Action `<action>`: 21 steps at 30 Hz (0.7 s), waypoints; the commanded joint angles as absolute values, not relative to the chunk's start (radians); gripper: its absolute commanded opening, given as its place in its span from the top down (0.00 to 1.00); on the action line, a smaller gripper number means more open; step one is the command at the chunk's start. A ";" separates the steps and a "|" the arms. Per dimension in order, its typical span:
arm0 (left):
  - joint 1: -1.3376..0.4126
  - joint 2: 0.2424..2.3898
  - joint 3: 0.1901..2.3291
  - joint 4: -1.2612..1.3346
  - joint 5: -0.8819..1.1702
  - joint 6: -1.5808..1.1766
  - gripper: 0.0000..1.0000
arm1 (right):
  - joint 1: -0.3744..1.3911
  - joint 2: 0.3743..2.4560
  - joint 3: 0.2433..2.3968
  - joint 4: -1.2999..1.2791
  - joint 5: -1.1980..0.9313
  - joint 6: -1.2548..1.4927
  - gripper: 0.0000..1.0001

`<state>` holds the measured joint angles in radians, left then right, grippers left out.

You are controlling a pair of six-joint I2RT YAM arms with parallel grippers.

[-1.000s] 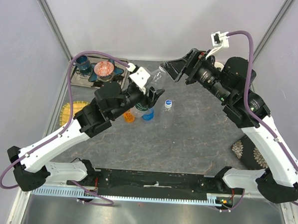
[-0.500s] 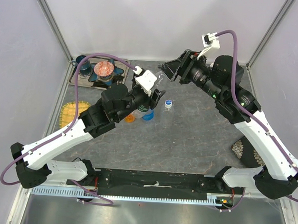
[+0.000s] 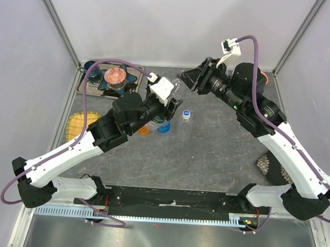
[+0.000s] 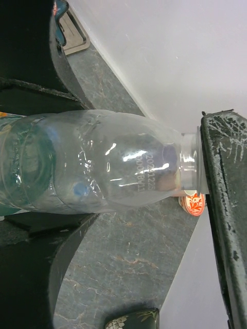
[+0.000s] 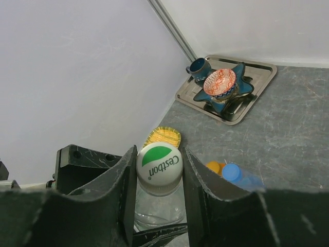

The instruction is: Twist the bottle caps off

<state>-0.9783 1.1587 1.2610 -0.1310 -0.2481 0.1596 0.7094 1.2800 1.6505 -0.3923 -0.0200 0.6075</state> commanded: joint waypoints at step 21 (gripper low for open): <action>-0.861 1.107 1.318 -0.100 0.710 -0.056 0.83 | 0.710 1.105 1.563 -0.232 -0.363 0.345 1.00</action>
